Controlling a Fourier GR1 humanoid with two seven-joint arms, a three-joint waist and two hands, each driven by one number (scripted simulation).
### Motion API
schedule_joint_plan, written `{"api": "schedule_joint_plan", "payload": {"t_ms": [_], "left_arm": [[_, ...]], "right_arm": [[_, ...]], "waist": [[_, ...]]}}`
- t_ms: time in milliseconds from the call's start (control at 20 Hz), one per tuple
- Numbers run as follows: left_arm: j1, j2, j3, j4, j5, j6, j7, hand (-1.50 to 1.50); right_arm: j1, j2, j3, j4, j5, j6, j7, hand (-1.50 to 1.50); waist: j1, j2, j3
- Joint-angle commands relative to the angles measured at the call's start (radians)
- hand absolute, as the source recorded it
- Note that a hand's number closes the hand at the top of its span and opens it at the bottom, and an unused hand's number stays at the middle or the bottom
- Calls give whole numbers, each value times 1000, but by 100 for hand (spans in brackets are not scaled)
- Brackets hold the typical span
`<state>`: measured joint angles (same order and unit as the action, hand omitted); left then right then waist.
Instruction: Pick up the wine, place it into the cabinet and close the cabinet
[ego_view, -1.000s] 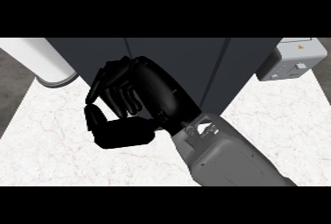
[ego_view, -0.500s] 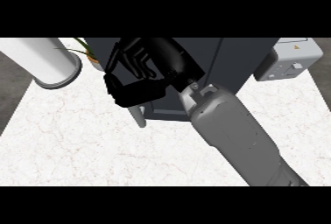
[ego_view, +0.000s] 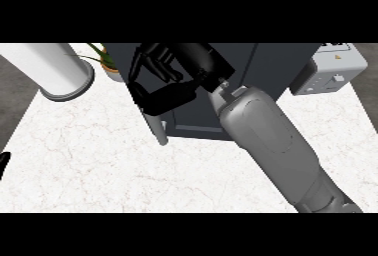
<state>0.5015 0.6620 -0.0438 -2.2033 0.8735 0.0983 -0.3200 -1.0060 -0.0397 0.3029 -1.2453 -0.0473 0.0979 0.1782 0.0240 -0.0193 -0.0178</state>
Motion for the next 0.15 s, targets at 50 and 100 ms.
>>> {"api": "schedule_joint_plan", "payload": {"t_ms": [50,100], "left_arm": [[-77,-40,-47,66,-41,39,-5,-150],[-68,-26,-40,18,-31,48,20,-150]], "right_arm": [[4,-110,-105,126,32,-30,-32,150],[-50,-106,-133,144,27,-43,-15,150]], "waist": [[-37,36,17],[-18,33,18]]}}
